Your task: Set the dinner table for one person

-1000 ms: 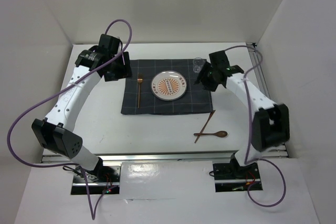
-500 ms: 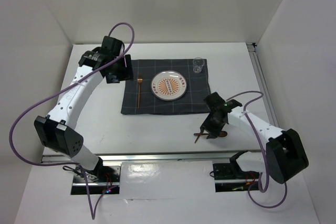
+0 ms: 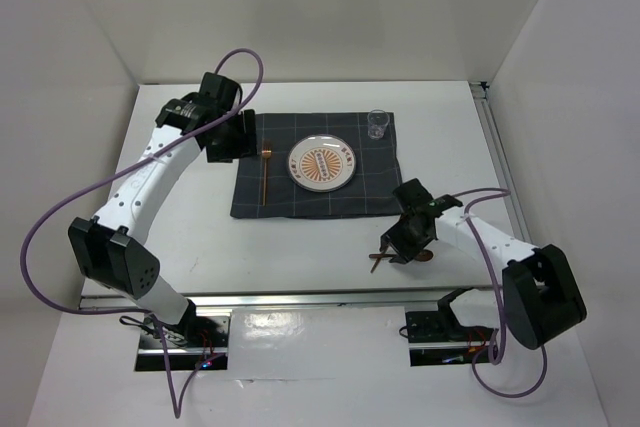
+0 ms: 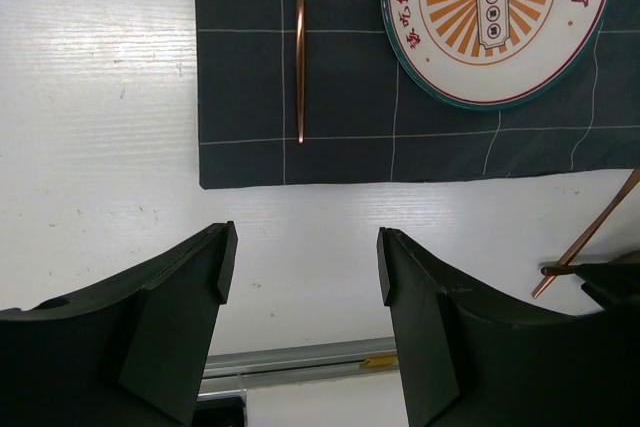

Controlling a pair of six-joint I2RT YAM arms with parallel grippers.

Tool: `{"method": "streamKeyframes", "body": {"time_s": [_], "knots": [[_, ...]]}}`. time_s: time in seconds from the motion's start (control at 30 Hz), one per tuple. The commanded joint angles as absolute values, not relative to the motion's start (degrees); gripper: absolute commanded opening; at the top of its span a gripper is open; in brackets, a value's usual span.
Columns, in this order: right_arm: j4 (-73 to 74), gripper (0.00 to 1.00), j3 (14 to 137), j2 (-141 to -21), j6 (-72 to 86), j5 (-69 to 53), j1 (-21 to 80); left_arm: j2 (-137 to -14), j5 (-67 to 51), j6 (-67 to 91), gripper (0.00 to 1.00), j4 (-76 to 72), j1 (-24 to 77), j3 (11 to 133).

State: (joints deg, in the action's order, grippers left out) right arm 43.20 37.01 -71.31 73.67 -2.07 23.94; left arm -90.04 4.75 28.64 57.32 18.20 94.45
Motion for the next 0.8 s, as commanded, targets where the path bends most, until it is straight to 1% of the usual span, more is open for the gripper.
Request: {"method": "streamKeyframes", "body": {"time_s": [0.0,0.03,0.3,0.37,0.43,0.47,0.53,0.57,0.67,0.7,0.73,0.77], "knots": [[40.4,0.48,37.5,-72.0,74.6,-0.3,22.2,-90.3,3.7,27.5,0.75,56.0,18.5,93.3],[40.4,0.49,37.5,-72.5,74.6,-0.9,21.5,-90.9,3.7,27.5,0.75,56.0,19.1,93.3],[39.5,0.49,33.4,-73.7,75.9,-1.4,20.2,-91.4,3.7,27.0,0.75,56.0,19.1,93.9],[40.0,0.45,33.4,-74.3,76.5,-0.7,20.2,-91.4,3.7,27.0,0.75,56.0,19.1,93.9],[40.5,0.37,33.4,-74.9,76.5,0.9,20.2,-91.4,3.7,27.0,0.75,56.0,19.1,93.9],[40.5,0.3,33.4,-74.9,76.5,2.2,20.2,-91.4,3.7,27.0,0.75,56.0,19.1,93.9],[43.0,0.22,35.9,-74.9,76.5,3.7,20.2,-91.4,3.7,27.0,0.75,56.0,19.1,93.9],[44.2,0.16,36.8,-74.9,75.2,5.2,20.2,-91.4,3.7,27.0,0.75,55.5,19.1,93.9],[46.8,0.07,42.0,-74.4,73.2,7.5,20.2,-91.9,3.2,27.0,0.75,55.5,19.1,93.9],[48.8,0.03,43.7,-74.4,71.4,9.0,20.2,-91.9,3.2,27.0,0.75,55.5,19.1,93.9],[49.8,0.0,47.2,-74.4,70.2,9.7,20.2,-91.9,3.2,27.0,0.75,55.5,19.1,93.9],[50.4,0.0,49.0,-74.4,68.5,10.5,20.2,-91.9,3.2,27.0,0.75,55.5,19.1,93.9]]}}
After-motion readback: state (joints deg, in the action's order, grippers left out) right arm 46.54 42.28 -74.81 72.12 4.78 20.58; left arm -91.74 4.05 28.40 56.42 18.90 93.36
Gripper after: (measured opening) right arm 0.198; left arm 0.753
